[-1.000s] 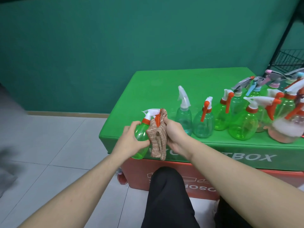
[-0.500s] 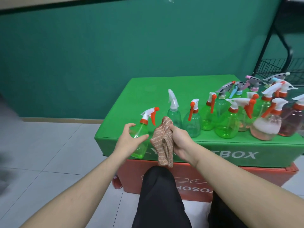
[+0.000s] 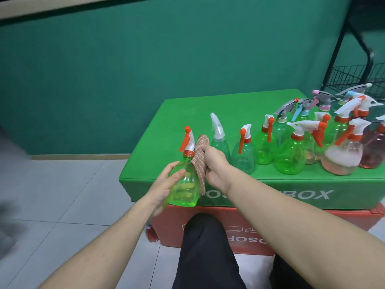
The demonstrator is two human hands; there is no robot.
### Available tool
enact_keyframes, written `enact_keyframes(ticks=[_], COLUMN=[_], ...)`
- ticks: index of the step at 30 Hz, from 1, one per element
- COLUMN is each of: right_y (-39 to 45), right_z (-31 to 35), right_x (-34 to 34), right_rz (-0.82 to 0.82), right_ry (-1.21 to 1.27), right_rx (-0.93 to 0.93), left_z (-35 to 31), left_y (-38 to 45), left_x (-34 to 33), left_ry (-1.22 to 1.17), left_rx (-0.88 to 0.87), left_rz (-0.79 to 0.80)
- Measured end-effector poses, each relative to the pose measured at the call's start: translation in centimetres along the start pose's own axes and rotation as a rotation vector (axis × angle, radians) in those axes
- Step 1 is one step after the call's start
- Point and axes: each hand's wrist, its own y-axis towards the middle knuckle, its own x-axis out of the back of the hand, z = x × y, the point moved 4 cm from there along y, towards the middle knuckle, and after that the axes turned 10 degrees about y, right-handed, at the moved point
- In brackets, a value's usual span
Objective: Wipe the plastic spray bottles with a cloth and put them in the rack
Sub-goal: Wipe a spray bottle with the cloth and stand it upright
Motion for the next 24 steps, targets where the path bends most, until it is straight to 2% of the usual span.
enact_keyframes(ticks=[5, 13, 21, 24], right_y=[0.7, 1.3, 1.2, 1.1], right_z=[-0.8, -2.7, -3.0, -3.2], right_x=[-2.1, -3.4, -4.4, -4.4], right_rz=[0.081, 0.152, 0.226, 0.231], right_ry=[0.104, 0.08, -0.159, -0.401], right_rx=[-0.056, -0.103, -0.063, 0.047], left_z=[0.8, 2.5, 2.6, 2.4], left_y=[0.4, 0.3, 0.4, 0.6], left_x=[1.1, 3.1, 3.7, 3.6], left_ry=[-0.049, -0.13, -0.13, -0.106], left_rx=[0.024, 0.071, 0.069, 0.087], left_rz=[0.03, -0.003, -0.031, -0.019])
